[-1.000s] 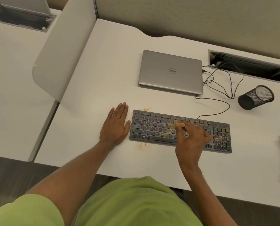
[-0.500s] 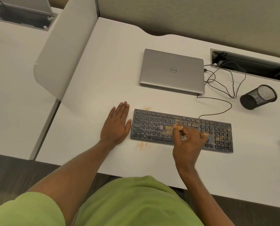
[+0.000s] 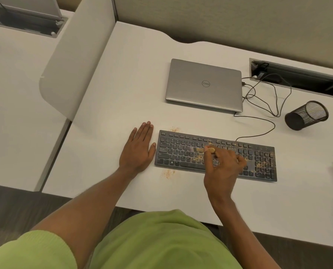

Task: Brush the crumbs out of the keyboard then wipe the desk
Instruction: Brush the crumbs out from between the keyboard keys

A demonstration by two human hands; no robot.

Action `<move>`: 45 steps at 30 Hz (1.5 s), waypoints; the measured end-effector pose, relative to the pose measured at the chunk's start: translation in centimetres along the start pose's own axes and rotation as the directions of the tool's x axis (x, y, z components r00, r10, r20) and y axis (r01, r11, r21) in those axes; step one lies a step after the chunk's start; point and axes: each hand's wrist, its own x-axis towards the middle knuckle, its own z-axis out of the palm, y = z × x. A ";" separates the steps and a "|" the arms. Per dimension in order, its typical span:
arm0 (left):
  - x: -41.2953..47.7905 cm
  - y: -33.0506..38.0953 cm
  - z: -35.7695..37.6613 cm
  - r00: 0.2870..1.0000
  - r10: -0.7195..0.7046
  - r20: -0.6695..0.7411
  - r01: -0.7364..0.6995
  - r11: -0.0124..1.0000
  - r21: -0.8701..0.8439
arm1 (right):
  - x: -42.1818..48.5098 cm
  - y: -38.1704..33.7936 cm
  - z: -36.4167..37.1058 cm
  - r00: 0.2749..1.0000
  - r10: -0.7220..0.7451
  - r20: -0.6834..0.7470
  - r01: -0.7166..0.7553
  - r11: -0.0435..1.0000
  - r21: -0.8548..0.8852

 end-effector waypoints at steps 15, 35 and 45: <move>0.0 -0.1 0.0 1.000 -0.001 0.009 0.001 1.000 0.003 | 1.0 0.4 0.6 0.976 -0.113 0.188 0.111 0.994 0.020; 0.0 -0.1 0.1 1.000 0.004 0.004 -0.004 1.000 -0.001 | 1.5 1.1 -0.3 0.997 0.016 0.079 -0.010 0.997 -0.074; 0.0 -0.1 0.1 1.000 0.004 -0.002 -0.004 1.000 0.003 | 0.3 1.2 0.2 0.996 0.073 0.057 -0.071 0.997 -0.035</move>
